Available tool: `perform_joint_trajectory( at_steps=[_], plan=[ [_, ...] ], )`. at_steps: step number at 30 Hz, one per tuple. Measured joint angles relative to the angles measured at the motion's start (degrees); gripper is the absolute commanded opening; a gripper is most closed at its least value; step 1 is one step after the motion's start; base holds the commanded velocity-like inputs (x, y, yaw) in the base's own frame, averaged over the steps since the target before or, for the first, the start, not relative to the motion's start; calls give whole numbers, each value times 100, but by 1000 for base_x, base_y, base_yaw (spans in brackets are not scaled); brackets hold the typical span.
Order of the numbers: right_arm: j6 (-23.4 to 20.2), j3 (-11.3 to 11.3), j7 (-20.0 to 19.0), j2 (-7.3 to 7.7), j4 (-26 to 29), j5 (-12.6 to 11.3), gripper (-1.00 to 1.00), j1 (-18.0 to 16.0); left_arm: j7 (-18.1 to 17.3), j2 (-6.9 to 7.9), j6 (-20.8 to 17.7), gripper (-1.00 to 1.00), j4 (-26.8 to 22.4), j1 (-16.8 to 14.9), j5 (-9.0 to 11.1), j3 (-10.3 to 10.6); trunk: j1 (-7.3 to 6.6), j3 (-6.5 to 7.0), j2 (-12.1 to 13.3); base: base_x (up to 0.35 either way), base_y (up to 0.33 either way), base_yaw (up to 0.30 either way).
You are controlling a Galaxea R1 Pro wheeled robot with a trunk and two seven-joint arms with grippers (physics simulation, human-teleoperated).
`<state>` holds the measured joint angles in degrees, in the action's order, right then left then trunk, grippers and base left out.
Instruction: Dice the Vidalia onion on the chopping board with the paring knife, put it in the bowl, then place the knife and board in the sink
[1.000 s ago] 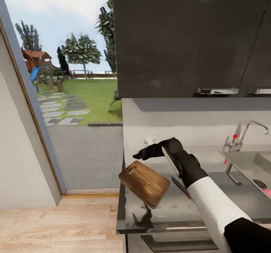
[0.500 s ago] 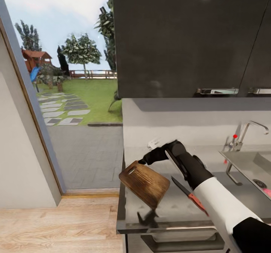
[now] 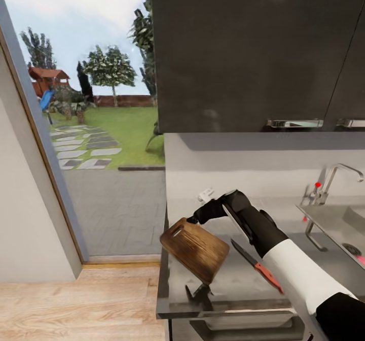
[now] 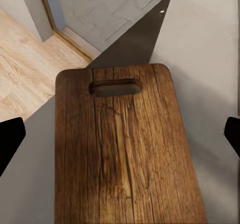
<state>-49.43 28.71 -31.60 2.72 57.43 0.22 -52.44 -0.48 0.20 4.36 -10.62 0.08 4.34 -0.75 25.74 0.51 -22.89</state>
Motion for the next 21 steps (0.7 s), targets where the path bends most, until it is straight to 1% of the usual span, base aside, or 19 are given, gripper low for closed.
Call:
perform_joint_trajectory(
  at_steps=[7, 10, 14, 18, 21],
  plan=[
    [5, 10, -1, 2, -6, -7, 100, 0, 0, 2, 0, 100, 6, 0, -2, 0, -1, 0, 0, 283, 0, 0],
    [7, 35, -1, -3, -8, -7, 100, 0, 0, 4, 0, 100, 7, 0, -2, -1, -1, 0, 1, 260, 70, 0],
    [6, 84, -1, -4, -9, -8, 100, 0, 0, 6, 0, 100, 7, 0, -2, 0, 1, 0, 1, 93, 34, 0],
    [15, 314, -8, -4, -9, -11, 100, 0, 0, 6, 0, 100, 7, 0, 2, 0, 2, 0, 1, 16, 6, 0],
    [18, 405, -14, -4, -12, -18, 100, 0, 0, 2, 0, 100, 7, 0, -2, 0, 2, 0, 1, 4, 1, 0]
  ],
)
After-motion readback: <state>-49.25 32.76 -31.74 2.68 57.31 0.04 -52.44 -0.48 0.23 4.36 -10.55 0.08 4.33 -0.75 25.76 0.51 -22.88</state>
